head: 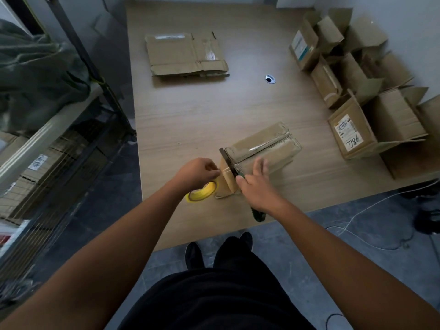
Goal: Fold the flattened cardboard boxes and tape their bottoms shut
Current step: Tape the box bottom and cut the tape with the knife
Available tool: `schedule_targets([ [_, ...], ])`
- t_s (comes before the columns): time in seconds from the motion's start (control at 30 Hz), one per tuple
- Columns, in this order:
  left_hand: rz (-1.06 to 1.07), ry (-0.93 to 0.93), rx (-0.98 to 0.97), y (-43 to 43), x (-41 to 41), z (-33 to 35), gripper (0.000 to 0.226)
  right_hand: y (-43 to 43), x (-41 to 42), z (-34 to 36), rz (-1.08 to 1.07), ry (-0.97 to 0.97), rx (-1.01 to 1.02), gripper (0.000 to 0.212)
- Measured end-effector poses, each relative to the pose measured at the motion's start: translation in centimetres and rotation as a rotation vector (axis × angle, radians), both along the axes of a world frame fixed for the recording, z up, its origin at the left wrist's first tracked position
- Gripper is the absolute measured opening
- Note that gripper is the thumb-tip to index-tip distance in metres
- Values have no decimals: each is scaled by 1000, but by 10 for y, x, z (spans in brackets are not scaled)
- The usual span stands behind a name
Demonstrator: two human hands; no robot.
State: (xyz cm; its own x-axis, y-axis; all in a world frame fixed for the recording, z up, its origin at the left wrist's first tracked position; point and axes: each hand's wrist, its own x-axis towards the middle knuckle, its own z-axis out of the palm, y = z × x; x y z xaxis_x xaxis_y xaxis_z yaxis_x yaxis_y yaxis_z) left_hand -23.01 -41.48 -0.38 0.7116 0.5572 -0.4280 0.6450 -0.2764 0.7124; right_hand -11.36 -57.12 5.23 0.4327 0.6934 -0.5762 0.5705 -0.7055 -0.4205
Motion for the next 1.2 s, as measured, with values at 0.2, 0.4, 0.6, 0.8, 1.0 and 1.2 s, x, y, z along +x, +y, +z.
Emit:
schedule_targets([
  [0.2,11,-65,29,-2,-4,5,11,-2,2,-10,130,-155,-71,56],
  [0.4,-94,-184,79,2,-22,15,7,-11,12,-17,83,-123,24,54],
  [0.6,-208,-235,-84,33,-1,30,20,-5,20,-25,-272,-227,414,71],
  [0.8,-195,-300,-277,33,11,16,22,15,17,-47,-246,-583,382,67],
  [1.0,-103,-351,-312,10,-6,14,22,7,21,-47,-80,-576,373,64],
  [1.2,-44,-334,-271,-35,-24,28,19,-10,38,-45,160,-557,391,68],
])
